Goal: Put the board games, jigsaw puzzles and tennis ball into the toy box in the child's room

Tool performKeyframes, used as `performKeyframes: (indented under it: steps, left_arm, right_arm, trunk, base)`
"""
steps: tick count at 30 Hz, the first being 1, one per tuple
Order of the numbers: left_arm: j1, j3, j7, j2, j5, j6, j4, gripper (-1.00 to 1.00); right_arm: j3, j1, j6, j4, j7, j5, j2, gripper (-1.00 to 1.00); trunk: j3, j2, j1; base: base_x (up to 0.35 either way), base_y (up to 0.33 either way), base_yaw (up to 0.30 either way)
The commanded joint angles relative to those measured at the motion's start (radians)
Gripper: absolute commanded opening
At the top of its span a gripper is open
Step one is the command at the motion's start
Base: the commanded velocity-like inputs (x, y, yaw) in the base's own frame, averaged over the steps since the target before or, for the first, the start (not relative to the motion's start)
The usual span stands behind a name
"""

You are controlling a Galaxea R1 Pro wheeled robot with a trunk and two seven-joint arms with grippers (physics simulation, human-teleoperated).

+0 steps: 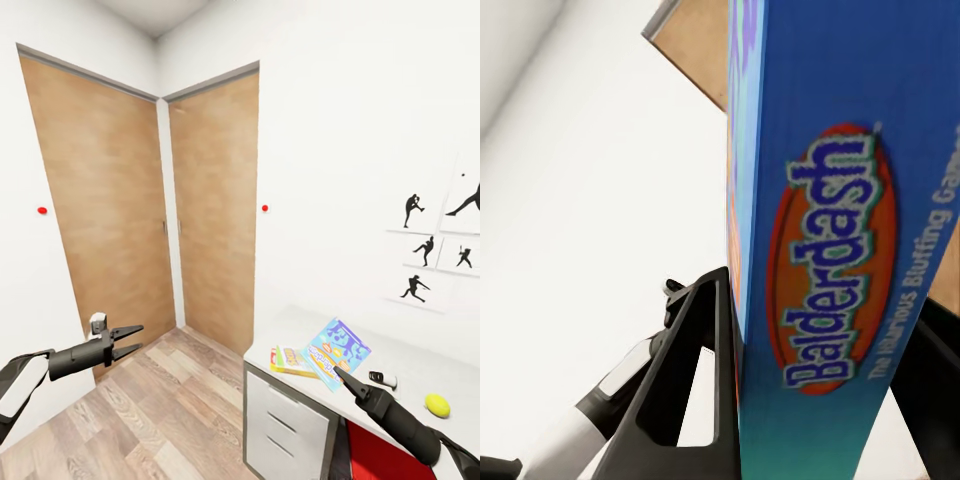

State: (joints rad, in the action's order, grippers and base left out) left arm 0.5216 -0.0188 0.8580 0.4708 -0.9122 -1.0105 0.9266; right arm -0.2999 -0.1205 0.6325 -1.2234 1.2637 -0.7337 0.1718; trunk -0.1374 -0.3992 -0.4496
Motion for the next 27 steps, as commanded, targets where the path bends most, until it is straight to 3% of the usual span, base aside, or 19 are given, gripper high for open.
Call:
performKeyframes:
  steps: [1,18,27]
  left_arm:
    - [0.0,-0.001,0.004,0.0,0.003,-0.003,0.0,1.0]
    - [0.0,-0.001,0.004,0.0,0.003,-0.003,0.0,1.0]
    - [0.0,-0.001,0.004,0.0,0.003,-0.003,0.0,1.0]
  right_arm:
    - [0.0,-0.001,0.009,0.001,0.001,-0.006,0.0,-1.0]
    - [-0.001,-0.001,0.009,0.002,0.0,-0.006,0.0,-1.0]
    - [-0.024,-0.001,0.01,0.002,-0.001,-0.006,0.0,-1.0]
  trunk:
    - [0.0,-0.001,0.0]
    - [-0.011,-0.001,0.0]
    - [-0.017,-0.001,0.0]
  base:
    - [0.0,0.0,-0.279]
    - [0.0,0.0,-0.277]
    - [0.0,0.0,-0.227]
